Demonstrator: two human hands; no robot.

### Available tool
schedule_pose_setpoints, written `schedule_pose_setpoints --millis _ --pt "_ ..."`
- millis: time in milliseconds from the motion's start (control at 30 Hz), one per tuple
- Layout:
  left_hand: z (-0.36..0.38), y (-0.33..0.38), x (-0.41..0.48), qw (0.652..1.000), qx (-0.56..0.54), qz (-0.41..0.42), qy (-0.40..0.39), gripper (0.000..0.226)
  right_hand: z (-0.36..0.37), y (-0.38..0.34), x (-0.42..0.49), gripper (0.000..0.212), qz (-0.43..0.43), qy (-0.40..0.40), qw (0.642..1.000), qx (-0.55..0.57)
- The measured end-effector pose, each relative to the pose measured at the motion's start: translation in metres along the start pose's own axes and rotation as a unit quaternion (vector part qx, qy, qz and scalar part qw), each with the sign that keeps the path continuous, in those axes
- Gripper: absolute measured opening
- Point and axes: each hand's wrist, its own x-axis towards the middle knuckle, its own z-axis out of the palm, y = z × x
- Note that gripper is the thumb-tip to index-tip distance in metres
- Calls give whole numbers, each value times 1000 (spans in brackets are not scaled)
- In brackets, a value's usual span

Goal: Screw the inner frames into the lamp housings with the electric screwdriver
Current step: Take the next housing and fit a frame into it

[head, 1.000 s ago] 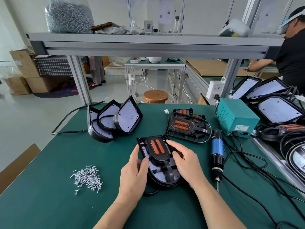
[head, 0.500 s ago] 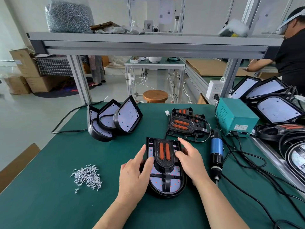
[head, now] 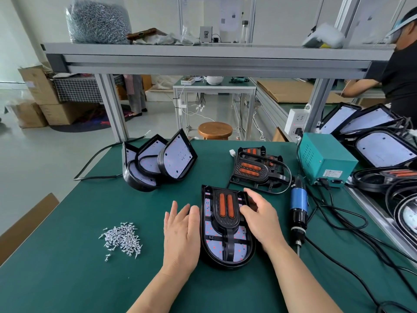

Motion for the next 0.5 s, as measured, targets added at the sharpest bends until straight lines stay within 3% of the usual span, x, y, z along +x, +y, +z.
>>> schedule_pose_setpoints --millis 100,167,267,400,500 --pt "-5 1 -4 996 -66 22 56 42 1 -1 -1 58 -6 -2 1000 -7" --pt "-9 2 -6 995 -35 50 80 39 1 -1 -1 58 -13 1 1000 -11" --pt "-23 -1 2 983 81 87 139 17 2 0 1 56 -26 2 999 -24" --pt "-63 -7 23 951 302 -19 61 30 2 1 2 55 -34 -4 998 -50" --pt "-95 -21 34 924 373 -80 38 33 2 0 3 55 -38 -3 998 -56"
